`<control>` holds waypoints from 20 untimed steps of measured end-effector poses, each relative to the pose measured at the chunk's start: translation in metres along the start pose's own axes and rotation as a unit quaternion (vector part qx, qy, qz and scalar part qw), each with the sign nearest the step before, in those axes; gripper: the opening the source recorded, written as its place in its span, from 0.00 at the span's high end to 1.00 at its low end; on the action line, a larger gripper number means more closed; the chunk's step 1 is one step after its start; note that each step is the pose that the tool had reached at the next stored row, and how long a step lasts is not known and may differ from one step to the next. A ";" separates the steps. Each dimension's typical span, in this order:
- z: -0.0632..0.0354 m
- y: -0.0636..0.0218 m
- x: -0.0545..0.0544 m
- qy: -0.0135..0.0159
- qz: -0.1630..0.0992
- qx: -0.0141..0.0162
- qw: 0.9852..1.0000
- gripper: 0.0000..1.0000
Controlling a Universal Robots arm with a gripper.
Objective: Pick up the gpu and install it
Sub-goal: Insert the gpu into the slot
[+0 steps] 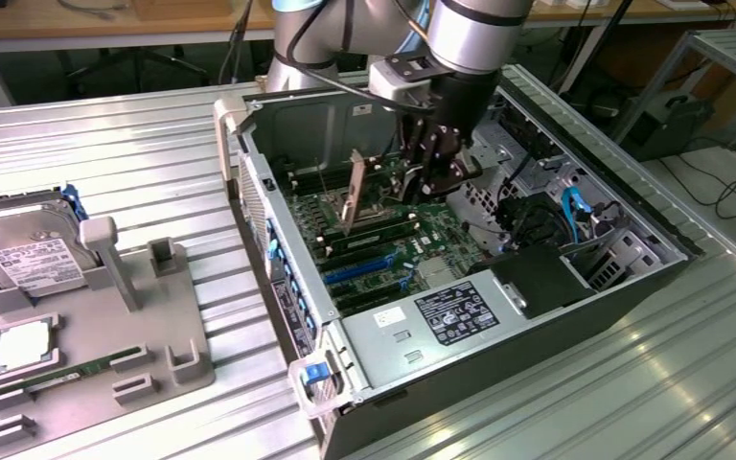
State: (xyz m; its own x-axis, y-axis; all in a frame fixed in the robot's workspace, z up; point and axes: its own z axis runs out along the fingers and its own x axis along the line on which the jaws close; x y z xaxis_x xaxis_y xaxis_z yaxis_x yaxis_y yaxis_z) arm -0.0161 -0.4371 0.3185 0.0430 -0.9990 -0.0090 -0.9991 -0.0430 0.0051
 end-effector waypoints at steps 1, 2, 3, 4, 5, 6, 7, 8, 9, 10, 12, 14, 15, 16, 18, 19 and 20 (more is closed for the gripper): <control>0.0018 0.0000 0.000 0.000 0.007 0.000 1.000 0.72; 0.0037 0.0002 0.000 0.000 0.011 0.000 1.000 0.72; 0.0050 0.0006 0.000 0.000 0.012 0.000 1.000 0.72; 0.0056 0.0007 0.000 0.000 0.012 0.000 1.000 0.72; 0.0063 0.0011 0.000 0.000 0.012 0.000 1.000 0.72; 0.0065 0.0028 0.000 0.000 0.012 0.000 1.000 0.72; 0.0067 0.0045 0.000 0.000 0.014 0.000 1.000 0.72; 0.0070 0.0061 0.000 -0.001 0.014 0.000 1.000 0.72; 0.0071 0.0072 0.000 -0.001 0.015 0.000 1.000 0.72; 0.0071 0.0072 0.000 -0.001 0.015 0.000 1.000 0.72; 0.0072 0.0072 0.000 -0.001 0.015 0.000 1.000 0.72; 0.0078 0.0074 0.000 -0.001 0.015 0.000 1.000 0.72; 0.0080 0.0074 0.000 -0.001 0.015 0.000 1.000 0.72; 0.0086 0.0081 0.000 -0.001 0.015 0.000 1.000 0.72; 0.0099 0.0115 0.000 -0.001 0.016 0.000 1.000 0.72; 0.0106 0.0131 0.000 -0.001 0.017 0.000 1.000 0.72; 0.0115 0.0145 0.000 -0.001 0.017 0.000 1.000 0.72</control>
State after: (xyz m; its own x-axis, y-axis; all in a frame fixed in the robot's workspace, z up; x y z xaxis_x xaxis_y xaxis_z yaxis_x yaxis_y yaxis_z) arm -0.0306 -0.4374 0.3070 0.0081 -0.9999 -0.0107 -1.0000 -0.0081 0.0051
